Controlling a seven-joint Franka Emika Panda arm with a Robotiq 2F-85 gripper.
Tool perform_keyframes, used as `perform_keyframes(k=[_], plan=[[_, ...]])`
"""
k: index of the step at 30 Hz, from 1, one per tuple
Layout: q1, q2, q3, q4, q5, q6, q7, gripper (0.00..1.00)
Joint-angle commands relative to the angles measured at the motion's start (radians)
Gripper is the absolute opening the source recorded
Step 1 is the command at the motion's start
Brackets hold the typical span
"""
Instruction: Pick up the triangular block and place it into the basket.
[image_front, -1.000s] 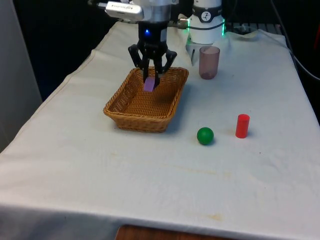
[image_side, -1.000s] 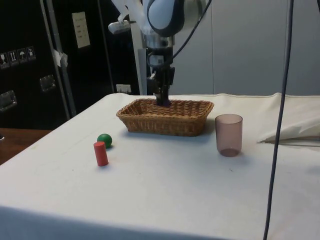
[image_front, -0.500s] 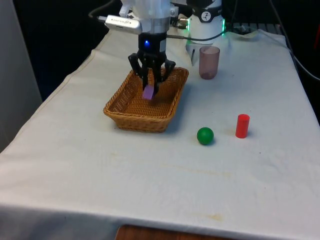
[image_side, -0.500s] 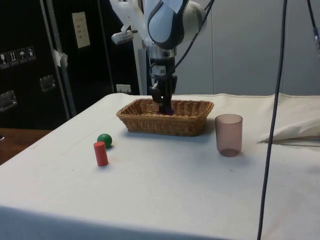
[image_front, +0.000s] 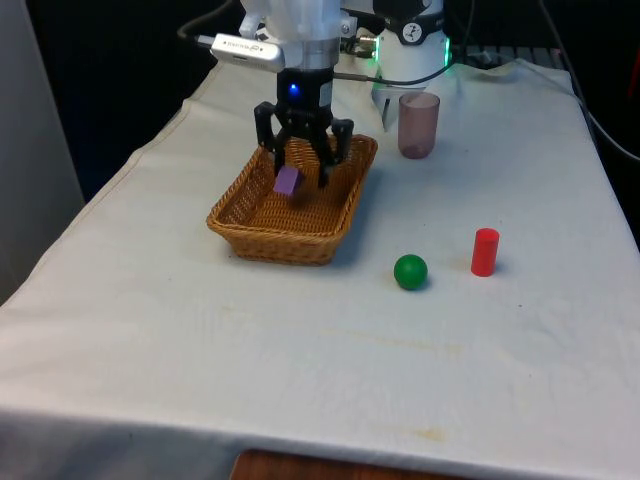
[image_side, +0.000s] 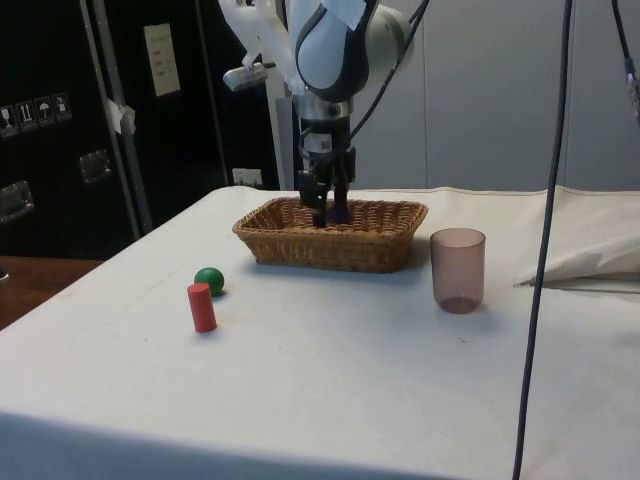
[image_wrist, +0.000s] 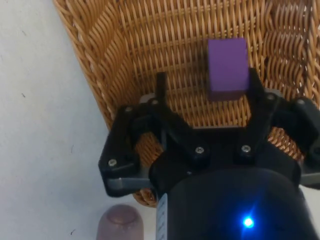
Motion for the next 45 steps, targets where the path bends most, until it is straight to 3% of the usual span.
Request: perform_keyframes(k=[1,5,7,13,14,16,21,22,23,25,35,38,39,40,41,45], plan=[[-0.003,0.0,0.005,-0.001,0.007,0.008,-0.003,0.74],[0.0,0.0,0.0,0.0,0.0,0.0,0.0,0.97],[-0.002,0.0,0.004,-0.001,0.006,0.008,-0.003,1.0],[-0.005,0.004,0.008,-0.001,0.011,0.005,-0.005,1.0],[0.0,0.003,0.0,0.0,0.0,0.0,0.0,1.0],[-0.006,0.006,0.009,0.0,0.013,0.003,-0.006,1.0],[-0.007,0.006,0.011,-0.001,0.016,-0.002,-0.007,1.0],[0.0,0.008,0.0,0.0,0.001,-0.003,0.001,1.0],[-0.007,0.006,0.011,-0.001,0.016,-0.003,-0.007,1.0],[-0.007,0.006,0.01,-0.001,0.015,-0.004,-0.006,1.0],[0.0,0.008,0.003,-0.001,0.005,-0.004,0.001,1.0],[-0.01,-0.001,0.015,-0.005,0.024,-0.001,-0.013,1.0],[-0.01,-0.002,0.016,-0.005,0.027,-0.001,-0.015,1.0],[0.001,0.008,0.0,-0.001,0.007,-0.004,0.001,1.0],[-0.008,-0.001,0.015,-0.005,0.029,-0.001,-0.015,1.0],[-0.003,0.003,0.011,-0.004,0.025,-0.001,-0.01,1.0]])
